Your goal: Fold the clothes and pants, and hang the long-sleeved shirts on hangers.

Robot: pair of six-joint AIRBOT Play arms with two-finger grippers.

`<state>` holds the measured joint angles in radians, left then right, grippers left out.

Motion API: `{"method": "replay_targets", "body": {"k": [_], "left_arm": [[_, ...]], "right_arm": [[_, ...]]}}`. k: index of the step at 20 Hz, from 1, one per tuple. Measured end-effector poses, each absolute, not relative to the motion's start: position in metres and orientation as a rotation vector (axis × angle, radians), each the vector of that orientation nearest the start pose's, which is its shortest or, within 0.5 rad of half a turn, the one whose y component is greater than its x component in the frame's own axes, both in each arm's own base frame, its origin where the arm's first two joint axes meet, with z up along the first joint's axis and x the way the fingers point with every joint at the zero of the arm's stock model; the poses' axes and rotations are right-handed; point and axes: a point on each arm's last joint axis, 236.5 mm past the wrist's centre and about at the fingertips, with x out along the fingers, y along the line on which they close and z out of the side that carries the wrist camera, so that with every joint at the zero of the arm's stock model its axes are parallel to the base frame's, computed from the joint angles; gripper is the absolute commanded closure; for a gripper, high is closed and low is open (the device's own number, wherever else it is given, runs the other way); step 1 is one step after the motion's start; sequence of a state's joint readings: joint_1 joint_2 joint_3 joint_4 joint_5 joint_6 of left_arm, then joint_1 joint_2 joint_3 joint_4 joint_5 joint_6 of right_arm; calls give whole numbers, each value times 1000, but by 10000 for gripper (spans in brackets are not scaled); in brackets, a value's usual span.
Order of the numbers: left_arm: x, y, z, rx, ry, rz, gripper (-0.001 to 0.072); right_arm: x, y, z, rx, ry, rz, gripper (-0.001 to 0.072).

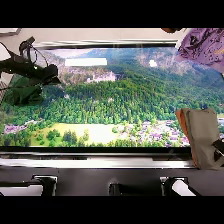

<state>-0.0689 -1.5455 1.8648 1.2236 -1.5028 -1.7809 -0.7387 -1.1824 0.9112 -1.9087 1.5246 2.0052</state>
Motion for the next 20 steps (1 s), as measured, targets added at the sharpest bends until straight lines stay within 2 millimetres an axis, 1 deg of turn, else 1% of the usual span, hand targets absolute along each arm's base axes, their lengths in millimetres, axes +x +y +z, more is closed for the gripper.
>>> {"method": "replay_targets", "body": {"k": [2,3,4,5,6,7,8,9,10,11,12,13,14,15,16,17,19,20], "left_arm": [[449,-111,138,-369,1217,-227,690],[449,-111,138,-368,1217,-227,690],[449,-111,138,-369,1217,-226,690],[450,-110,138,-370,1217,-224,690],[450,-109,139,-371,1214,-222,690],[449,-108,141,-370,1210,-220,691],[449,-106,143,-366,1202,-214,690],[448,-101,146,-352,1191,-200,691],[447,-96,151,-338,1176,-184,691],[445,-91,155,-318,1160,-164,691],[440,-86,158,-299,1152,-148,691],[435,-82,161,-280,1143,-139,690],[426,-79,162,-261,1136,-131,690],[417,-77,161,-248,1135,-128,690],[408,-77,159,-237,1132,-125,690],[397,-77,157,-229,1131,-127,690],[379,-78,151,-217,1129,-130,690],[371,-77,148,-212,1125,-130,690]], "right_arm": [[123,-223,-17,621,1617,-1158,417],[133,-230,-10,620,1569,-1158,419],[150,-238,0,630,1495,-1145,432],[171,-244,11,651,1409,-1113,440],[201,-247,23,674,1309,-1052,481],[240,-243,39,696,1198,-955,544],[281,-231,56,704,1098,-835,598],[319,-211,72,695,1023,-709,659],[356,-180,88,671,969,-570,683],[384,-144,98,635,944,-445,684],[407,-103,105,585,934,-322,684],[424,-54,109,524,938,-193,684],[432,-9,110,461,951,-84,684],[434,39,110,389,967,22,684],[431,80,109,323,979,108,684],[425,118,107,251,989,186,684],[407,176,105,131,993,308,684],[398,198,104,83,990,356,683]]}}
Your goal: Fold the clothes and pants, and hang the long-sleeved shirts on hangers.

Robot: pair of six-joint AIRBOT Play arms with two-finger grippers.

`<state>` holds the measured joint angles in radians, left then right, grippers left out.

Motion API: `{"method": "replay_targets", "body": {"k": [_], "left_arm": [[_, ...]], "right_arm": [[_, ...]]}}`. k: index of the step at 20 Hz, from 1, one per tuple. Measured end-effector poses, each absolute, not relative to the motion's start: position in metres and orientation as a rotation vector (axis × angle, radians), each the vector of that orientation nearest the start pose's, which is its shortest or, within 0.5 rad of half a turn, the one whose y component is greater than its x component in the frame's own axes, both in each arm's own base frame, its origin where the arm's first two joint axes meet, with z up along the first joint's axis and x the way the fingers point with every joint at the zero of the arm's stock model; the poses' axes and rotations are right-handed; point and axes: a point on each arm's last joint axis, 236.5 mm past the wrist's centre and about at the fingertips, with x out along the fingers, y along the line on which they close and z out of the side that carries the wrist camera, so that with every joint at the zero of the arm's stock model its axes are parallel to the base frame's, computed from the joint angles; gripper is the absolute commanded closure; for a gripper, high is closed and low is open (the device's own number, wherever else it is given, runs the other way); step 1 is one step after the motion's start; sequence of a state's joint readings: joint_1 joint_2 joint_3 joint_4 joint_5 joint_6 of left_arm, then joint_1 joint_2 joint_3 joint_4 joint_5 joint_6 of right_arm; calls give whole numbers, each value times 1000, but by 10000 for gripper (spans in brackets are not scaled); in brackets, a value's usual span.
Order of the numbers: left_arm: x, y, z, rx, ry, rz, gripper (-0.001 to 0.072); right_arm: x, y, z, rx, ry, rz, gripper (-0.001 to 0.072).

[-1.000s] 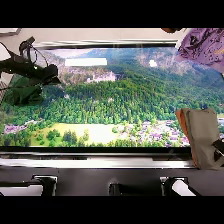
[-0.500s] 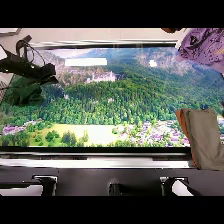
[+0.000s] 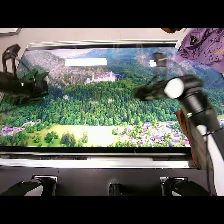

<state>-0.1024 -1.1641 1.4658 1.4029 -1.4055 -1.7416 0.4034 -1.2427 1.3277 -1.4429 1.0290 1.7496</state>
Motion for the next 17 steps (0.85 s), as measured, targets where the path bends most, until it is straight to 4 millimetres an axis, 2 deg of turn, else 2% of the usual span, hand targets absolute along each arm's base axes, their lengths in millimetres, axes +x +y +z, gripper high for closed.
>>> {"method": "replay_targets", "body": {"k": [2,5,9,17], "left_arm": [[360,-76,143,-203,1127,-128,689],[352,-76,138,-199,1132,-129,690],[349,-76,136,-196,1130,-130,689],[348,-76,135,-196,1132,-129,690]], "right_arm": [[384,226,104,21,981,419,683],[372,244,103,-25,983,460,683],[364,250,101,-50,996,476,683],[362,252,100,-60,998,479,683]]}}
